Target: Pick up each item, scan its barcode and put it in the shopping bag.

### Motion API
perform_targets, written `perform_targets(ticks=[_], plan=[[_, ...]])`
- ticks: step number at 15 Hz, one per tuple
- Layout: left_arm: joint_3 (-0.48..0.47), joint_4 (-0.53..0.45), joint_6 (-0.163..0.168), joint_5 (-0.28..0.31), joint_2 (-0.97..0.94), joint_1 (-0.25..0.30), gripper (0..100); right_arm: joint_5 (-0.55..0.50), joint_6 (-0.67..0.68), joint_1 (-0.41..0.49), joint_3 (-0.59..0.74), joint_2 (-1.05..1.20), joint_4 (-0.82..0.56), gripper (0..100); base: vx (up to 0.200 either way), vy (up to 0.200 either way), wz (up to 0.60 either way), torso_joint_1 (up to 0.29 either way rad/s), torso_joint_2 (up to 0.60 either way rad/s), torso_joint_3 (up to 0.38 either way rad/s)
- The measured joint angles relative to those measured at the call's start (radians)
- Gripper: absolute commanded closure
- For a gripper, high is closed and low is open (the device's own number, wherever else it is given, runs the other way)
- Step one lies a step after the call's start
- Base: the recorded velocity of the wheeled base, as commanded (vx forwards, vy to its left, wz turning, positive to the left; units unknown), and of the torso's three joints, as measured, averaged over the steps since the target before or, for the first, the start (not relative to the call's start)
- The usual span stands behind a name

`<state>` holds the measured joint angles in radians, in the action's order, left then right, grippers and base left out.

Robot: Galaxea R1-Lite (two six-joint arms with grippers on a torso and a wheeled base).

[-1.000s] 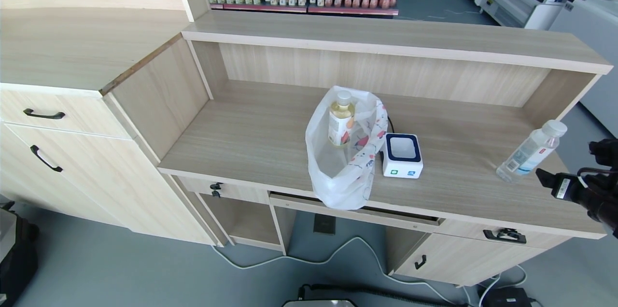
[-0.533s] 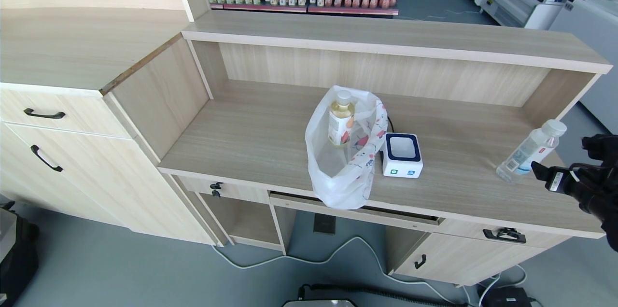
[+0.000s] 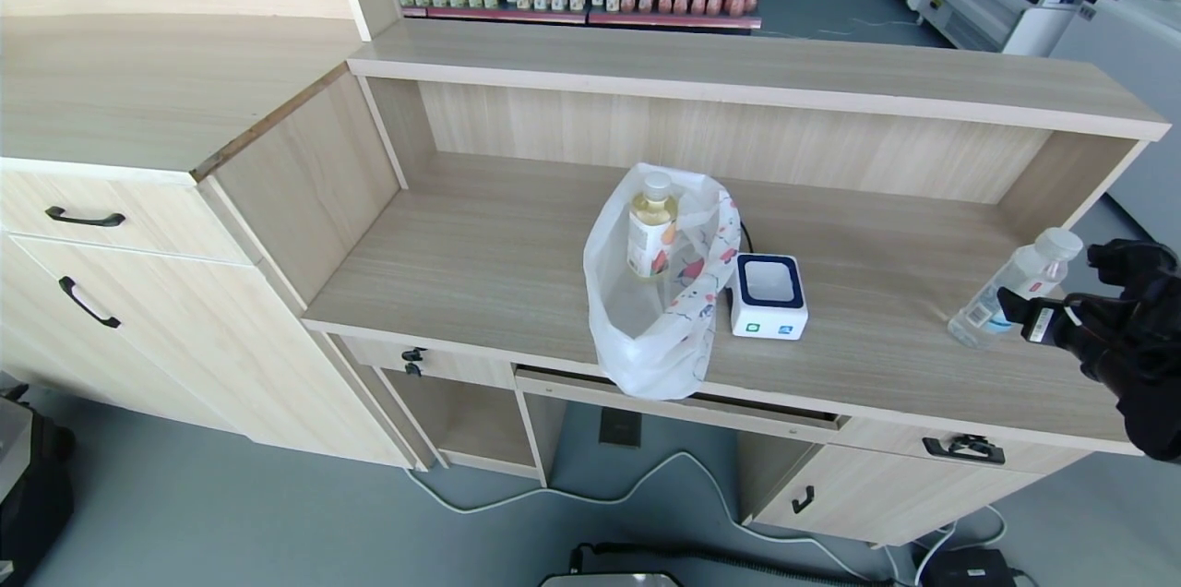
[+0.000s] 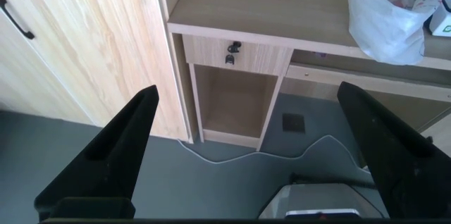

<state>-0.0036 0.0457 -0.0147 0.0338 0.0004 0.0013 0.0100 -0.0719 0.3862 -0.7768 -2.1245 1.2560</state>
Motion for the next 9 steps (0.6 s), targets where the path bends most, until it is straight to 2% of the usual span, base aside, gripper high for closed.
perform_targets(ticks=[9], plan=[[0.0, 0.0, 0.0, 0.0, 0.0, 0.0, 0, 0.001, -0.01, -0.037, -0.093, -0.061, -0.002, 0, 0.0, 0.0, 0.0, 0.0, 0.0, 0.0]])
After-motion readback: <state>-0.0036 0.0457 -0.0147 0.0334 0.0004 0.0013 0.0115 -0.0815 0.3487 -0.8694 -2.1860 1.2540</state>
